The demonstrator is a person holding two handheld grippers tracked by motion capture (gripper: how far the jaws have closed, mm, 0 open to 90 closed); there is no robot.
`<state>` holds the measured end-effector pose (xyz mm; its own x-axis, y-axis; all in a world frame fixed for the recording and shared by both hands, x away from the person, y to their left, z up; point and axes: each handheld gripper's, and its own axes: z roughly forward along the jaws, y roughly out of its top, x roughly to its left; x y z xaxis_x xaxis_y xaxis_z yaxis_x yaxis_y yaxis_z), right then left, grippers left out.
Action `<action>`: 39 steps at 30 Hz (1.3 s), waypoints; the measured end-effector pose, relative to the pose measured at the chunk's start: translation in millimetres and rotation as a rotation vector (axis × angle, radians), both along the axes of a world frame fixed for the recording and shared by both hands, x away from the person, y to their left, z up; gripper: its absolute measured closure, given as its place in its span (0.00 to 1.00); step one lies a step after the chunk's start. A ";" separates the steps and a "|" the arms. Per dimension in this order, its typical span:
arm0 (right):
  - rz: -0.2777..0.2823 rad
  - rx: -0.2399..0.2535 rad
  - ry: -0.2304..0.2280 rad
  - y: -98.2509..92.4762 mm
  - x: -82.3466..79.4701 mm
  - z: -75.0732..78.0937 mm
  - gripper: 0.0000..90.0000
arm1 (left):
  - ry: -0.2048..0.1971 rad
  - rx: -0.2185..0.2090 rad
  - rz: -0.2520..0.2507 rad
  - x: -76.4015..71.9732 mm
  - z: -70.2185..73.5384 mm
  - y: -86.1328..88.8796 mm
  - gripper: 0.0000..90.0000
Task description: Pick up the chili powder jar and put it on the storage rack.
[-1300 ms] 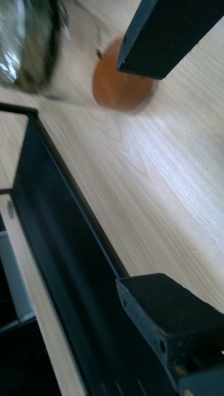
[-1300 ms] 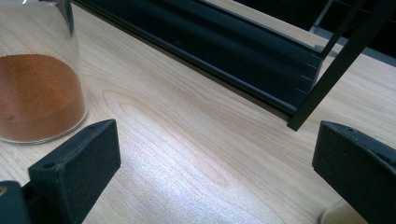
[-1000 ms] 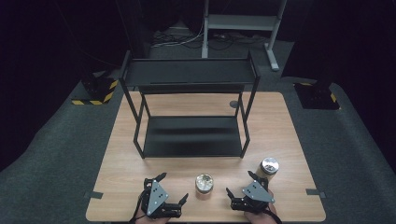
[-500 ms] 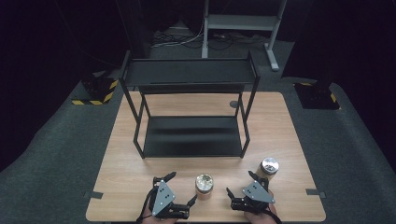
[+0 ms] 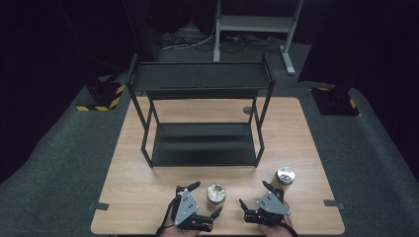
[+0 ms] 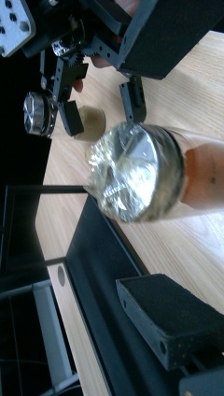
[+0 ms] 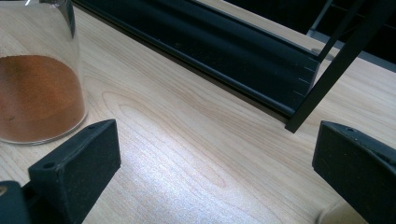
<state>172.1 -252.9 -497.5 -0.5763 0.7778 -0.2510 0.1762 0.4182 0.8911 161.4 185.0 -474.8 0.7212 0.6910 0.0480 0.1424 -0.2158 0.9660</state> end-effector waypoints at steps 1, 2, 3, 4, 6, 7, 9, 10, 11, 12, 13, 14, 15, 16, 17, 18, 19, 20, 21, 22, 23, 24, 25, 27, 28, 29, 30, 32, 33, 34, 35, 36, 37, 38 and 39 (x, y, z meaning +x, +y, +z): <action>-0.002 0.001 0.001 0.3 0.0 0.0 0.00 | 0.001 -0.001 0.000 0.7 0.0 -1.8 0.00; -0.002 0.000 0.000 0.2 -0.1 0.0 0.00 | 0.001 0.000 -0.002 1.6 0.0 -3.9 0.00; -0.002 0.000 0.000 0.2 -0.1 0.0 0.00 | 0.001 0.000 -0.002 1.6 0.0 -3.9 0.00; -0.001 0.000 -0.003 0.2 -0.5 -0.4 0.00 | 0.001 -0.004 -0.007 3.0 -1.1 -6.8 0.00; 0.002 -0.002 -0.006 0.2 -0.5 -0.6 0.00 | 0.002 -0.004 -0.010 4.3 -1.9 -9.2 0.00; 0.003 -0.003 -0.007 0.5 -0.8 -0.7 0.00 | 0.003 -0.005 -0.011 5.2 -2.4 -10.3 0.00; 0.005 -0.006 -0.009 0.9 -1.3 -0.8 0.00 | 0.013 -0.013 -0.013 6.9 -3.7 -11.9 0.00; 0.005 -0.006 -0.009 0.9 -1.3 -0.8 0.00 | 0.013 -0.013 -0.013 6.9 -3.7 -11.9 0.00; 0.004 -0.006 -0.010 0.9 -1.4 -0.9 0.00 | 0.015 -0.018 -0.014 7.6 -4.3 -12.2 0.00; 0.004 -0.005 -0.010 0.7 -1.4 -0.9 0.00 | 0.018 -0.021 -0.013 8.4 -5.0 -13.1 0.00; 0.003 -0.002 -0.010 0.4 -1.3 -1.1 0.00 | 0.019 -0.022 -0.012 8.7 -5.6 -13.8 0.00; 0.002 0.002 -0.007 0.2 -1.3 -1.0 0.00 | 0.018 -0.019 -0.012 9.1 -6.0 -14.3 0.00; 0.003 0.003 -0.007 -0.3 -1.0 -1.1 0.00 | 0.018 -0.019 -0.011 9.4 -6.8 -14.8 0.00; 0.003 0.005 -0.003 -0.5 -0.7 -0.8 0.00 | 0.019 -0.020 -0.009 10.0 -8.0 -15.2 0.00; 0.003 0.005 -0.003 -0.5 -0.7 -0.8 0.00 | 0.019 -0.020 -0.009 10.0 -8.0 -15.2 0.00; 0.004 0.005 0.001 -0.7 0.1 -0.2 0.00 | 0.025 -0.021 -0.005 10.8 -9.3 -15.9 0.00; 0.004 0.006 0.003 -0.8 0.2 0.0 0.00 | 0.028 -0.023 -0.004 11.5 -10.1 -16.0 0.00; 0.005 0.007 0.002 -1.0 0.3 -0.1 0.00 | 0.033 -0.024 -0.002 12.4 -10.9 -15.9 0.01; 0.007 0.009 0.001 -1.4 0.2 -0.4 0.00 | 0.032 -0.028 0.000 12.8 -11.7 -15.5 0.02; 0.007 0.010 0.002 -1.7 0.2 -0.5 0.00 | 0.038 -0.042 0.000 13.5 -13.2 -14.3 0.03; 0.007 0.012 0.002 -1.8 0.2 -0.6 0.00 | 0.039 -0.047 -0.001 13.8 -14.0 -13.7 0.05; 0.006 0.012 0.002 -1.8 0.3 -0.5 0.00 | 0.041 -0.049 -0.001 14.0 -14.6 -13.4 0.06; 0.007 0.011 0.003 -1.8 0.3 -0.4 0.00 | 0.042 -0.046 0.002 13.5 -15.1 -14.3 0.08; 0.008 0.009 0.002 -1.6 0.4 -0.3 0.00 | 0.040 -0.043 0.000 13.1 -15.9 -14.8 0.10; 0.010 0.008 0.000 -1.7 0.3 -0.5 0.00 | 0.038 -0.036 -0.009 13.2 -16.9 -14.8 0.13; 0.010 0.007 0.000 -1.7 0.3 -0.4 0.00 | 0.039 -0.034 -0.011 13.3 -17.3 -15.0 0.14; 0.012 0.007 0.000 -1.8 0.5 -0.5 0.00 | 0.042 -0.036 -0.009 13.1 -18.0 -15.4 0.15; 0.010 0.008 0.001 -1.7 0.3 -0.4 0.00 | 0.046 -0.047 0.001 12.8 -19.1 -14.3 0.17; 0.009 0.009 -0.001 -1.7 0.1 -0.7 0.00 | 0.049 -0.054 0.003 13.1 -19.4 -13.3 0.20; 0.010 0.008 -0.001 -1.7 0.1 -0.7 0.00 | 0.051 -0.064 0.009 13.3 -20.0 -12.3 0.22; 0.013 0.007 -0.001 -2.1 0.4 -0.5 0.00 | 0.054 -0.069 0.011 13.8 -20.3 -11.6 0.23; 0.013 0.007 0.000 -2.1 0.5 -0.5 0.00 | 0.059 -0.074 0.010 15.3 -20.6 -10.1 0.26; 0.011 0.009 0.001 -2.0 0.4 -0.5 0.00 | 0.061 -0.076 0.016 15.6 -21.0 -9.9 0.27; 0.011 0.010 0.002 -2.2 0.4 -0.5 0.00 | 0.060 -0.077 0.018 15.9 -21.7 -9.2 0.28; 0.011 0.011 0.002 -2.2 0.5 -0.5 0.00 | 0.060 -0.082 0.010 16.9 -22.8 -7.7 0.30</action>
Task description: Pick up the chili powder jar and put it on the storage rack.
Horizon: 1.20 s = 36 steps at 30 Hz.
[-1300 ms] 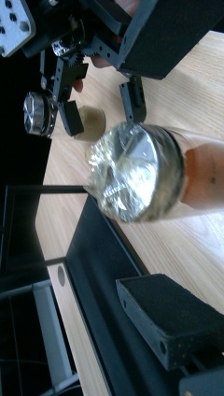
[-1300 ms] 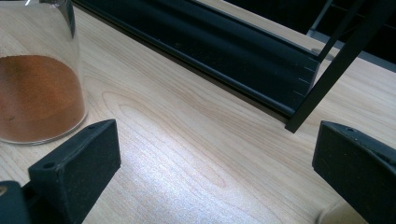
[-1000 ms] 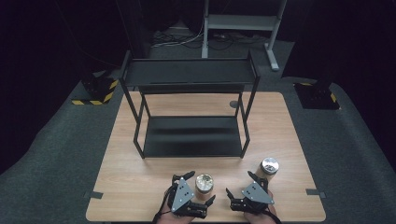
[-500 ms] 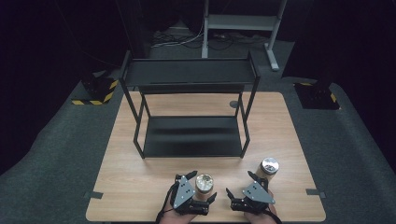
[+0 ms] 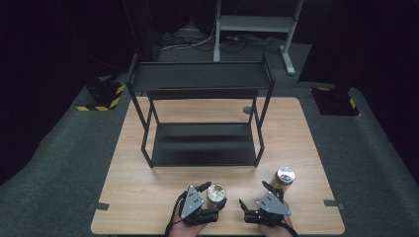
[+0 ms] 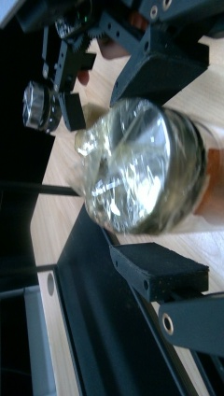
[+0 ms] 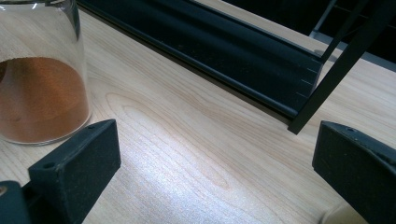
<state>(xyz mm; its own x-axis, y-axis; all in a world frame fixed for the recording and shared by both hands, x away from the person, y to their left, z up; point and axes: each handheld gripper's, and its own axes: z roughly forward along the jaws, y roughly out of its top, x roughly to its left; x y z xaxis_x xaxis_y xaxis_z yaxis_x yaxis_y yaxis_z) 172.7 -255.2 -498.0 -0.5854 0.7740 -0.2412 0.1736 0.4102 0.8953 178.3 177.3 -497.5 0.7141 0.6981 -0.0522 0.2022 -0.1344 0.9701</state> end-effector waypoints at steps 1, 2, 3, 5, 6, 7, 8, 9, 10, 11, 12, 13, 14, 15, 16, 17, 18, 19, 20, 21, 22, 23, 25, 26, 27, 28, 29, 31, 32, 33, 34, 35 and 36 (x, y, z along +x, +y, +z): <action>-0.001 0.001 0.000 0.0 -0.1 0.0 0.00 | -0.002 -0.006 -0.010 0.6 -1.3 1.3 0.33; -0.001 0.001 0.000 0.0 -0.1 0.0 0.00 | -0.002 -0.006 -0.010 0.6 -1.3 1.3 0.36; -0.005 0.003 0.001 0.2 -0.3 0.0 0.00 | -0.013 0.004 -0.007 -1.0 -1.0 0.0 0.36; -0.001 0.002 0.001 -0.2 -0.1 0.0 0.00 | -0.019 0.005 -0.005 -1.8 -1.7 -0.2 0.37; 0.000 0.002 0.002 -0.3 0.2 0.1 0.00 | -0.022 0.007 -0.002 -2.5 -1.5 -0.7 0.37; 0.000 0.002 0.002 -0.3 0.2 0.1 0.00 | -0.022 0.007 -0.002 -2.5 -1.5 -0.7 0.38; -0.001 0.000 0.000 -0.1 0.2 0.0 0.00 | -0.022 0.016 -0.003 -2.5 0.3 -1.2 0.38; -0.002 0.000 0.000 0.1 0.0 0.0 0.00 | -0.021 0.018 -0.005 -2.2 1.1 -1.0 0.38; 0.000 -0.001 -0.001 0.0 0.0 -0.1 0.00 | -0.022 0.020 -0.005 -2.1 1.6 -0.9 0.38; 0.001 -0.003 -0.002 0.0 0.0 0.0 0.00 | -0.024 0.022 -0.004 -2.1 2.1 -0.6 0.38; 0.001 -0.005 -0.002 0.3 0.1 0.1 0.00 | -0.024 0.019 -0.001 -2.4 2.7 -0.2 0.38; 0.001 -0.007 0.000 0.6 0.1 0.4 0.00 | -0.025 0.016 0.000 -2.5 3.6 0.7 0.38; 0.001 -0.008 -0.001 0.9 0.0 0.4 0.00 | -0.026 0.013 0.000 -2.3 4.8 2.2 0.38; 0.003 -0.009 -0.003 0.8 -0.1 0.2 0.00 | -0.027 0.009 0.001 -2.4 6.0 3.4 0.38; 0.005 -0.011 -0.004 0.8 -0.1 0.2 0.00 | -0.027 0.009 0.001 -2.4 6.0 3.4 0.38; 0.004 -0.011 -0.001 1.0 0.1 0.5 0.00 | -0.027 0.005 0.005 -2.5 7.8 5.3 0.38; 0.003 -0.011 0.000 1.0 0.2 0.6 0.00 | -0.026 -0.002 0.008 -2.4 9.8 7.9 0.38; 0.003 -0.010 0.001 0.9 0.3 0.7 0.00 | -0.027 -0.005 0.010 -2.7 11.3 10.2 0.38; 0.003 -0.008 -0.001 0.6 0.2 0.4 0.00 | -0.026 -0.007 0.012 -3.0 12.1 11.6 0.38; 0.002 -0.007 -0.001 0.4 0.0 0.3 0.00 | -0.023 -0.010 0.014 -2.9 12.9 13.2 0.38; 0.003 -0.006 -0.001 0.2 0.2 0.3 0.00 | -0.020 -0.007 0.016 -2.8 13.9 14.9 0.38; 0.004 -0.006 0.004 0.2 0.6 0.8 0.00 | -0.021 -0.003 0.021 -3.4 14.4 15.8 0.38; 0.007 -0.007 0.008 0.1 1.4 1.4 0.00 | -0.023 0.003 0.035 -4.7 15.2 18.1 0.38; 0.007 -0.006 0.008 -0.1 1.3 1.3 0.00 | -0.020 -0.001 0.042 -4.8 15.5 20.0 0.38; 0.006 -0.005 0.007 0.0 1.1 1.1 0.00 | -0.018 -0.010 0.048 -4.9 15.4 22.2 0.38; 0.005 -0.005 0.006 0.1 1.0 1.1 0.00 | -0.017 -0.014 0.056 -5.1 16.1 24.6 0.38; 0.005 -0.006 0.006 0.1 0.9 1.0 0.00 | -0.019 -0.017 0.064 -5.2 17.3 27.4 0.38; 0.006 -0.005 0.005 -0.1 0.9 1.0 0.00 | -0.023 -0.021 0.076 -5.5 20.1 31.5 0.38; 0.006 -0.004 0.006 -0.3 1.1 1.0 0.00 | -0.028 -0.017 0.079 -5.3 21.6 33.4 0.38; 0.005 -0.003 0.006 -0.4 1.1 1.0 0.00 | -0.032 -0.017 0.086 -5.3 24.0 36.2 0.38; 0.004 -0.001 0.005 -0.5 1.1 0.8 0.00 | -0.034 -0.017 0.091 -5.3 25.6 37.8 0.38; 0.004 -0.001 0.005 -0.5 1.2 0.8 0.00 | -0.037 -0.019 0.100 -5.4 28.2 40.4 0.38; 0.003 -0.002 0.007 -0.2 1.3 1.0 0.00 | -0.046 -0.014 0.109 -5.7 31.8 43.9 0.38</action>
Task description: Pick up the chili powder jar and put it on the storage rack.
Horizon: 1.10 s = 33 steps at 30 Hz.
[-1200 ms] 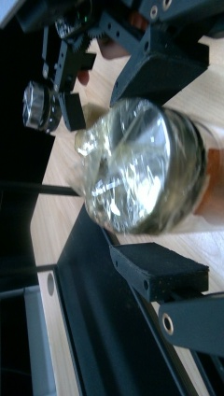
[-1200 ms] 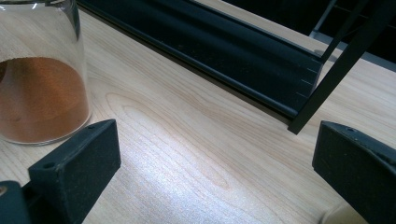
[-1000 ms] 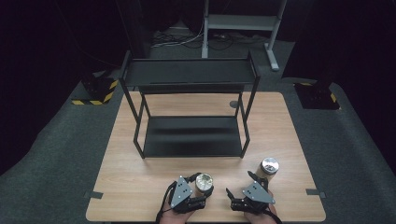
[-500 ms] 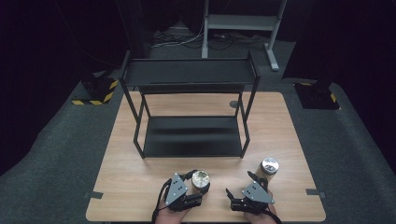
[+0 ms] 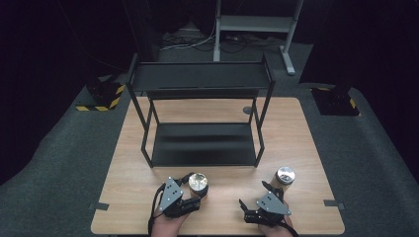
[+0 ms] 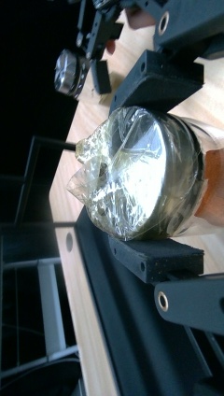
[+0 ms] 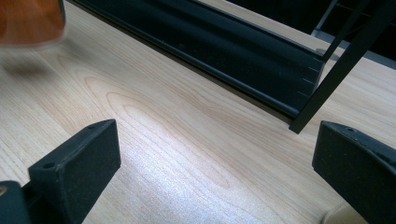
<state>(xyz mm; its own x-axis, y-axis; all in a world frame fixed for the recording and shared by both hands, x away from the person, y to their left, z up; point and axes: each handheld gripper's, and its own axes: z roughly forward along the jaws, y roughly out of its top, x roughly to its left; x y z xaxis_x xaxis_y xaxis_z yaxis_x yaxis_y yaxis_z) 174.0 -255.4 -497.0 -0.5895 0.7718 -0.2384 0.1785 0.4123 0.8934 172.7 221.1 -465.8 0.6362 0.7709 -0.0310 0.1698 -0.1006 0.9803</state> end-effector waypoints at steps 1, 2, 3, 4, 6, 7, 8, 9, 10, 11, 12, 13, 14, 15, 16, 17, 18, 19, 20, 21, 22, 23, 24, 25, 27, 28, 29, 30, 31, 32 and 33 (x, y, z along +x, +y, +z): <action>0.000 0.000 0.000 0.0 0.0 0.0 0.00 | 0.000 0.000 0.000 0.0 0.0 0.0 0.38; 0.003 -0.003 -0.001 0.1 -0.2 0.1 0.00 | -0.010 0.001 0.009 -0.4 3.1 3.0 0.38; 0.003 -0.003 -0.002 0.0 -0.3 -0.1 0.00 | -0.013 0.003 0.013 -0.4 5.0 4.7 0.38; 0.002 -0.002 -0.002 0.1 -0.4 -0.1 0.00 | -0.017 0.002 0.022 -0.4 7.8 7.2 0.38; -0.001 -0.003 0.000 0.5 -0.3 0.1 0.00 | -0.028 0.003 0.036 -0.4 12.1 11.0 0.38; -0.001 -0.003 0.000 0.5 -0.3 0.1 0.00 | -0.028 0.003 0.036 -0.4 12.1 11.0 0.38; 0.000 -0.004 -0.001 0.5 -0.4 0.1 0.00 | -0.037 0.002 0.047 -0.8 14.3 12.9 0.38; 0.000 -0.006 0.000 0.9 -0.4 0.3 0.00 | -0.041 -0.004 0.055 -0.3 17.5 15.9 0.38; 0.000 -0.008 0.000 1.2 -0.3 0.4 0.00 | -0.043 -0.007 0.059 0.4 19.4 17.4 0.38; 0.000 -0.009 -0.001 1.4 -0.4 0.4 0.00 | -0.044 -0.008 0.062 0.9 21.3 18.7 0.38; 0.001 -0.011 -0.004 1.3 -0.5 0.2 0.00 | -0.047 -0.008 0.065 1.4 23.0 19.9 0.38; 0.002 -0.010 -0.004 1.3 -0.7 0.1 0.00 | -0.048 -0.009 0.068 2.0 24.6 20.9 0.38; 0.002 -0.010 -0.004 1.2 -0.8 0.0 0.00 | -0.050 -0.012 0.071 2.6 25.9 22.0 0.38; 0.003 -0.008 -0.004 0.9 -0.7 -0.1 0.00 | -0.051 -0.011 0.073 3.5 27.6 23.2 0.38; 0.003 -0.006 -0.003 0.7 -0.6 0.0 0.00 | -0.051 -0.011 0.073 3.5 27.6 23.2 0.38; 0.002 -0.005 -0.002 0.5 -0.5 0.0 0.00 | -0.051 -0.015 0.076 5.1 30.4 25.4 0.38; 0.001 -0.003 -0.003 0.3 -0.5 -0.2 0.00 | -0.050 -0.018 0.076 6.2 31.9 27.1 0.38; 0.001 -0.003 -0.003 0.3 -0.6 -0.2 0.00 | -0.047 -0.024 0.077 7.4 33.2 28.6 0.38; 0.001 -0.004 -0.002 0.5 -0.5 -0.1 0.00 | -0.045 -0.027 0.079 8.0 34.4 29.5 0.38; 0.002 -0.006 -0.002 0.8 -0.5 0.1 0.00 | -0.046 -0.027 0.082 9.0 36.1 31.1 0.38; 0.003 -0.010 -0.003 1.1 -0.4 0.2 0.00 | -0.047 -0.029 0.086 9.4 37.3 31.6 0.38; 0.005 -0.011 -0.003 1.1 -0.4 0.2 0.00 | -0.047 -0.029 0.089 10.4 39.3 33.0 0.38; 0.007 -0.012 -0.005 1.0 -0.3 0.1 0.00 | -0.048 -0.029 0.092 11.2 41.1 33.9 0.38; 0.006 -0.011 -0.003 0.9 -0.4 0.1 0.00 | -0.052 -0.027 0.095 12.0 43.0 34.9 0.38; 0.006 -0.007 -0.002 0.4 -0.2 0.1 0.00 | -0.058 -0.026 0.103 13.5 46.9 36.4 0.38; 0.004 -0.005 0.000 0.2 -0.1 0.2 0.00 | -0.061 -0.026 0.105 14.2 48.5 37.2 0.38; 0.004 -0.004 0.001 0.2 0.0 0.3 0.00 | -0.064 -0.029 0.107 15.4 51.2 38.4 0.38; 0.004 -0.004 0.001 0.2 0.0 0.3 0.00 | -0.067 -0.033 0.109 16.2 53.5 39.2 0.38; 0.005 -0.005 0.000 0.1 -0.1 0.2 0.00 | -0.072 -0.034 0.111 16.9 55.8 40.0 0.38; 0.005 -0.005 -0.001 0.1 -0.1 0.2 0.00 | -0.076 -0.033 0.112 17.5 58.4 40.8 0.38; 0.005 -0.005 -0.001 0.0 -0.2 0.1 0.00 | -0.083 -0.035 0.115 18.1 61.3 41.2 0.38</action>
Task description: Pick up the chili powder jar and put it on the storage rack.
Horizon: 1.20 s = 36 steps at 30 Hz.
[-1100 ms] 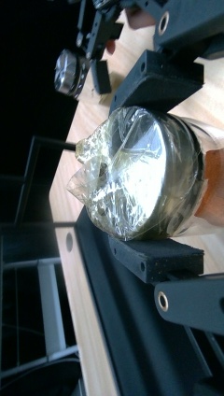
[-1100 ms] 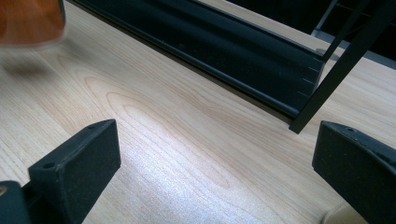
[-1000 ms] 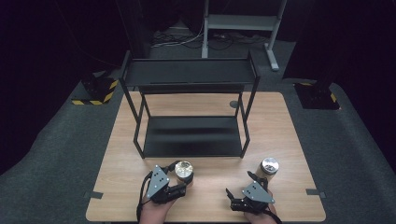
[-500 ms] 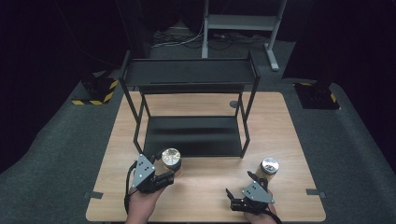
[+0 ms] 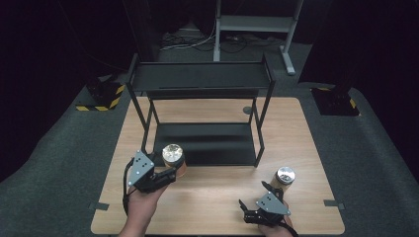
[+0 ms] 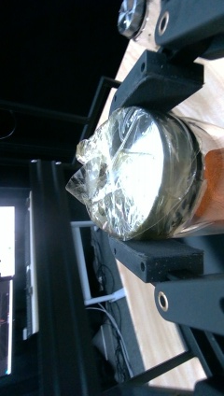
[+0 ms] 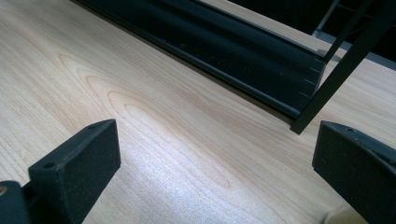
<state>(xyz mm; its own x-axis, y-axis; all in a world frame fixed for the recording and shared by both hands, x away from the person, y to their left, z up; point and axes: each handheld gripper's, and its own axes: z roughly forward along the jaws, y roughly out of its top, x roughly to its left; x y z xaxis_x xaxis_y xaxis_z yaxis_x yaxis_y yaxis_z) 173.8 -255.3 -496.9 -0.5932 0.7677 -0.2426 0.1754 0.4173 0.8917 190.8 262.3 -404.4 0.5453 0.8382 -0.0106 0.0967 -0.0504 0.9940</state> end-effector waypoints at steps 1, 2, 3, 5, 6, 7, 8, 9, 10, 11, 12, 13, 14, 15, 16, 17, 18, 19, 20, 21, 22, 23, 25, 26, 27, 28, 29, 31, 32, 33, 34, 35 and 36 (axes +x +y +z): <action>0.000 0.000 0.000 0.0 0.0 0.0 0.00 | 0.000 0.000 0.000 0.0 0.0 0.0 0.38; 0.000 0.002 0.000 -0.1 0.0 -0.2 0.00 | -0.007 0.002 0.001 0.5 3.2 0.6 0.38; -0.001 0.002 0.000 -0.2 0.0 -0.2 0.00 | -0.012 0.003 0.003 0.8 5.7 0.9 0.38; -0.001 0.003 0.000 -0.3 0.0 -0.2 0.00 | -0.022 0.009 0.007 1.8 12.3 1.7 0.38; -0.001 0.003 0.000 -0.3 0.0 -0.2 0.00 | -0.027 0.011 0.010 2.2 15.5 2.1 0.38; -0.001 0.003 0.000 -0.3 0.0 -0.2 0.00 | -0.027 0.011 0.010 2.2 15.5 2.1 0.38; -0.001 0.003 0.000 -0.2 0.0 -0.2 0.00 | -0.033 0.011 0.011 3.0 19.7 2.9 0.38; -0.001 0.002 0.000 -0.2 0.0 -0.2 0.00 | -0.038 0.010 0.013 3.5 22.6 3.2 0.38; -0.001 0.002 0.000 -0.2 0.0 -0.2 0.00 | -0.038 0.010 0.013 3.5 22.6 3.2 0.38; -0.001 0.002 0.000 -0.1 -0.1 -0.2 0.00 | -0.043 0.010 0.013 4.5 26.7 3.9 0.38; -0.001 0.002 0.000 -0.1 -0.1 -0.2 0.00 | -0.046 0.009 0.013 5.0 28.8 4.3 0.38; -0.001 0.002 -0.001 -0.1 -0.1 -0.2 0.00 | -0.047 0.005 0.013 5.6 30.6 4.6 0.38; -0.002 0.003 -0.001 -0.1 -0.2 -0.3 0.00 | -0.049 0.004 0.013 6.3 32.6 5.0 0.38; -0.001 0.002 -0.002 -0.2 -0.2 -0.4 0.00 | -0.051 0.005 0.013 6.7 34.3 5.1 0.38; -0.001 0.003 -0.002 -0.3 -0.2 -0.4 0.00 | -0.056 0.007 0.015 7.1 36.7 4.8 0.38; -0.001 0.003 -0.002 -0.3 -0.1 -0.4 0.00 | -0.060 0.010 0.015 7.3 38.6 4.8 0.38; 0.000 0.002 -0.003 -0.4 -0.1 -0.5 0.00 | -0.063 0.011 0.015 7.7 40.4 5.1 0.38; 0.000 0.003 -0.002 -0.3 -0.2 -0.4 0.00 | -0.065 0.008 0.016 7.9 41.5 5.1 0.38; 0.001 0.003 -0.004 -0.5 -0.1 -0.6 0.00 | -0.067 0.007 0.017 8.4 43.7 5.3 0.38; 0.001 0.003 -0.004 -0.6 -0.1 -0.6 0.00 | -0.069 0.006 0.018 9.0 45.4 5.5 0.38; 0.002 0.003 -0.004 -0.6 -0.1 -0.6 0.00 | -0.070 0.006 0.018 9.6 47.2 5.6 0.38; 0.002 0.002 -0.004 -0.7 -0.1 -0.6 0.00 | -0.072 0.008 0.018 10.1 49.2 5.6 0.38; 0.003 0.002 -0.004 -0.7 -0.1 -0.6 0.00 | -0.079 0.003 0.019 11.3 52.3 5.5 0.38; 0.003 0.002 -0.004 -0.7 0.0 -0.6 0.00 | -0.080 0.003 0.019 12.1 54.3 5.6 0.38; 0.004 0.002 -0.004 -0.8 0.0 -0.6 0.00 | -0.082 0.000 0.018 13.3 56.7 5.6 0.38; 0.004 0.002 -0.004 -0.8 0.0 -0.6 0.00 | -0.082 0.000 0.018 13.3 56.7 5.6 0.38; 0.004 0.003 -0.004 -1.0 0.1 -0.6 0.00 | -0.087 -0.005 0.018 15.0 59.9 5.6 0.38; 0.005 0.002 -0.003 -1.0 0.2 -0.4 0.00 | -0.092 -0.009 0.018 17.0 63.6 5.3 0.38; 0.005 0.002 -0.002 -0.9 0.2 -0.4 0.00 | -0.095 -0.009 0.017 17.9 65.7 5.0 0.38; 0.005 0.002 -0.002 -0.9 0.2 -0.4 0.00 | -0.098 -0.009 0.017 18.9 67.4 4.5 0.38; 0.006 0.001 -0.004 -0.9 0.2 -0.5 0.00 | -0.101 -0.011 0.016 19.7 69.1 3.7 0.38; 0.006 0.001 -0.004 -0.9 0.1 -0.6 0.00 | -0.104 -0.007 0.016 20.6 71.2 3.1 0.38; 0.006 0.000 -0.004 -0.9 0.1 -0.5 0.00 | -0.107 -0.008 0.016 21.4 72.7 2.0 0.38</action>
<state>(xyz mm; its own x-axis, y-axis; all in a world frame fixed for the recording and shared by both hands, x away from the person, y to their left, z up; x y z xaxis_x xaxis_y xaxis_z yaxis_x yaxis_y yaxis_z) 173.9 -256.2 -497.4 -0.5968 0.7640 -0.2451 0.1688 0.4182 0.8925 212.2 264.3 -331.8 0.5303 0.8469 0.0403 -0.0093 -0.0417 0.9991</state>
